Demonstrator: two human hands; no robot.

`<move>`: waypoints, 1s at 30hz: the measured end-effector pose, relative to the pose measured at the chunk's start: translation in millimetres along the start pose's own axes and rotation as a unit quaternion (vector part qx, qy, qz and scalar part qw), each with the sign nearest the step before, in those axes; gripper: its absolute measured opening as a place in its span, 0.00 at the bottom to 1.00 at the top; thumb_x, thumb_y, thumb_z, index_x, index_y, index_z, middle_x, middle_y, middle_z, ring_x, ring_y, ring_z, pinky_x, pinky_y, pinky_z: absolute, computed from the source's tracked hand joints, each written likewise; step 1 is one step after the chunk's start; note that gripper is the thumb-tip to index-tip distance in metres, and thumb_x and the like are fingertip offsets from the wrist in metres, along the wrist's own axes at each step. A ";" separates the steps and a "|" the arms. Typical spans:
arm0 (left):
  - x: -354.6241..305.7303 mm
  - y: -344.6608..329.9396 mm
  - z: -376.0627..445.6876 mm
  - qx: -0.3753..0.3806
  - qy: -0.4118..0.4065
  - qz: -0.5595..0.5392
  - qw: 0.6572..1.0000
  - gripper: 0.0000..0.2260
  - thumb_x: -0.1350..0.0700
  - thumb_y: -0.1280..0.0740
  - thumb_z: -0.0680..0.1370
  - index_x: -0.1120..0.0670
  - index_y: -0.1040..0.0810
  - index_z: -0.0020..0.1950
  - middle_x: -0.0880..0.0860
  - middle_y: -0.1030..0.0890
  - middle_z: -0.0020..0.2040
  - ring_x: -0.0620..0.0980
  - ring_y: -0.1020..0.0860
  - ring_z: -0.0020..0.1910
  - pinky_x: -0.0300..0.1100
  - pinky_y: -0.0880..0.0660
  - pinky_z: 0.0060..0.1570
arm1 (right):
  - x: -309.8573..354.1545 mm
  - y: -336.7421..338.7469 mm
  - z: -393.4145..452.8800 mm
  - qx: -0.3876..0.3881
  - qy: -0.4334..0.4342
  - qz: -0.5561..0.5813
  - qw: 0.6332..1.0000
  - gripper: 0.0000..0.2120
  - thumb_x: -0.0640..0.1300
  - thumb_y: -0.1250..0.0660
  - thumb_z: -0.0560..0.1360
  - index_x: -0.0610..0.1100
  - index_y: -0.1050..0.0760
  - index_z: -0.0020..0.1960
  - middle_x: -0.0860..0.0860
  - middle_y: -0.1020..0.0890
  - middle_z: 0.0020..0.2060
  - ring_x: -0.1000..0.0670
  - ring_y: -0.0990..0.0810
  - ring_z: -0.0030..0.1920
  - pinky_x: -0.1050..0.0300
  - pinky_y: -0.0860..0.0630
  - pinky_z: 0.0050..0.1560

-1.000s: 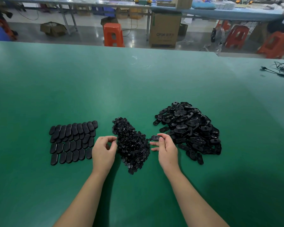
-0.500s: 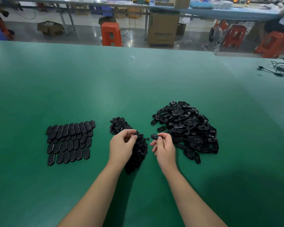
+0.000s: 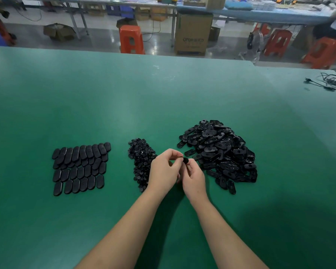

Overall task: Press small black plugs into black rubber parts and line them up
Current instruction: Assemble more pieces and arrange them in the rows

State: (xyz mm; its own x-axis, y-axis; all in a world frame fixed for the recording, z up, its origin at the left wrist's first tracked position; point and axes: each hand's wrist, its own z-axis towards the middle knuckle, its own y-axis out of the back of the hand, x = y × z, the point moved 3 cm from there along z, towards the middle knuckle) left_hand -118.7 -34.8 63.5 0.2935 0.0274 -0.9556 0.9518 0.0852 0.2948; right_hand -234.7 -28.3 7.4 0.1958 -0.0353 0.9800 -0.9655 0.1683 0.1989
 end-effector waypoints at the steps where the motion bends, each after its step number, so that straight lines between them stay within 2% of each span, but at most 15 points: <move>1: -1.5 0.1 0.0 0.005 -0.005 0.014 1.000 0.07 0.60 0.31 0.79 0.49 0.20 0.45 0.44 0.16 0.43 0.46 0.23 0.24 0.36 0.26 0.28 | -1.2 -0.1 0.0 0.007 -0.007 0.010 1.000 0.14 0.44 0.36 0.83 0.51 0.28 0.38 0.53 0.22 0.30 0.54 0.27 0.30 0.54 0.29 0.34; 4: -0.7 0.8 -0.6 0.026 -0.019 0.053 0.998 0.07 0.60 0.31 0.79 0.48 0.19 0.45 0.43 0.16 0.43 0.42 0.24 0.27 0.35 0.27 0.32 | -2.3 0.3 0.3 0.009 -0.020 0.031 0.999 0.10 0.39 0.34 0.81 0.49 0.22 0.43 0.49 0.17 0.34 0.52 0.23 0.31 0.52 0.26 0.34; 6: 1.2 -1.3 -3.0 0.049 -0.022 0.058 0.997 0.08 0.60 0.31 0.79 0.47 0.19 0.44 0.43 0.17 0.40 0.43 0.23 0.28 0.37 0.25 0.33 | -2.1 0.2 0.6 0.012 -0.025 0.034 0.999 0.10 0.36 0.34 0.79 0.50 0.20 0.48 0.49 0.15 0.38 0.50 0.19 0.37 0.48 0.22 0.39; 9: 2.0 -2.1 -5.3 0.035 -0.028 0.074 0.996 0.07 0.59 0.31 0.78 0.46 0.18 0.45 0.43 0.18 0.38 0.41 0.23 0.32 0.36 0.25 0.38 | -2.6 1.1 0.5 0.011 -0.031 0.023 0.999 0.09 0.37 0.33 0.80 0.50 0.21 0.51 0.51 0.13 0.42 0.49 0.15 0.44 0.53 0.20 0.45; 11: 2.7 1.7 -3.8 -0.002 -0.025 0.077 0.997 0.07 0.59 0.30 0.78 0.47 0.18 0.46 0.43 0.19 0.41 0.40 0.23 0.36 0.33 0.26 0.41 | -2.0 1.5 0.2 0.003 -0.026 0.021 0.999 0.07 0.39 0.34 0.81 0.51 0.21 0.50 0.54 0.13 0.41 0.53 0.15 0.42 0.60 0.20 0.41; 12: 4.3 4.1 -1.9 -0.013 -0.013 0.063 0.998 0.06 0.59 0.30 0.78 0.48 0.17 0.46 0.44 0.19 0.42 0.39 0.22 0.38 0.35 0.25 0.43 | -1.1 1.7 0.2 -0.003 -0.018 0.010 1.000 0.07 0.40 0.35 0.82 0.51 0.22 0.49 0.55 0.13 0.41 0.55 0.15 0.41 0.61 0.21 0.40; 14: 8.6 8.4 1.6 -0.019 0.014 0.044 0.999 0.06 0.59 0.30 0.78 0.49 0.16 0.46 0.45 0.17 0.40 0.41 0.21 0.36 0.40 0.23 0.43 | -0.4 1.0 0.5 -0.006 -0.016 0.000 1.000 0.08 0.41 0.38 0.83 0.52 0.22 0.51 0.56 0.14 0.42 0.55 0.15 0.41 0.57 0.19 0.41; 16: 12.3 11.4 3.4 -0.017 0.031 0.055 0.998 0.06 0.59 0.30 0.78 0.50 0.15 0.46 0.45 0.17 0.37 0.40 0.24 0.30 0.39 0.25 0.40 | 0.0 -1.3 0.2 0.000 -0.036 0.037 0.999 0.12 0.39 0.43 0.85 0.51 0.22 0.53 0.53 0.13 0.43 0.51 0.14 0.40 0.50 0.18 0.40; 18: 14.0 12.2 4.6 -0.015 0.041 0.058 0.997 0.06 0.60 0.31 0.78 0.50 0.15 0.47 0.45 0.16 0.37 0.38 0.24 0.28 0.38 0.26 0.39 | 0.5 -2.8 0.1 0.012 -0.043 0.052 0.998 0.16 0.37 0.45 0.85 0.53 0.22 0.53 0.52 0.13 0.44 0.49 0.15 0.39 0.48 0.18 0.40; 20: 13.7 10.9 4.9 -0.014 0.048 0.053 0.997 0.06 0.60 0.31 0.78 0.50 0.16 0.48 0.44 0.16 0.38 0.38 0.22 0.31 0.40 0.24 0.40 | 1.4 -3.7 -0.5 0.023 -0.035 0.036 0.998 0.17 0.36 0.45 0.84 0.54 0.22 0.53 0.53 0.14 0.44 0.50 0.15 0.38 0.48 0.18 0.41; 23: 12.2 8.5 6.0 -0.019 0.049 0.077 0.996 0.04 0.60 0.29 0.77 0.51 0.17 0.49 0.46 0.16 0.42 0.44 0.19 0.40 0.43 0.21 0.46 | 0.7 -3.6 0.1 0.025 -0.033 0.001 0.999 0.15 0.38 0.43 0.84 0.55 0.22 0.54 0.56 0.14 0.44 0.50 0.16 0.36 0.47 0.18 0.45; 27: 10.6 5.4 6.8 -0.016 0.029 0.130 0.991 0.04 0.60 0.30 0.77 0.52 0.16 0.45 0.45 0.17 0.40 0.44 0.19 0.41 0.40 0.22 0.46 | 1.7 -2.1 0.0 0.027 -0.024 -0.024 0.999 0.15 0.39 0.42 0.84 0.56 0.22 0.54 0.61 0.15 0.42 0.54 0.17 0.34 0.53 0.19 0.44; 30: 8.6 4.3 6.5 -0.015 0.013 0.158 0.987 0.05 0.61 0.31 0.76 0.53 0.16 0.45 0.45 0.17 0.40 0.44 0.20 0.41 0.37 0.24 0.45 | 0.3 -2.5 0.2 0.023 -0.026 -0.025 0.999 0.13 0.40 0.41 0.83 0.54 0.21 0.57 0.59 0.15 0.38 0.54 0.17 0.34 0.54 0.19 0.45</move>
State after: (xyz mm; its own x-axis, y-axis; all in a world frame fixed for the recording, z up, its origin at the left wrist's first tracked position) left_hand -111.5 -40.7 56.5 0.5723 0.0828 -0.8159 0.8101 0.0975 0.5781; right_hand -232.2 -29.0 7.2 0.2363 -0.0939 0.9671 -0.9617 0.1197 0.2466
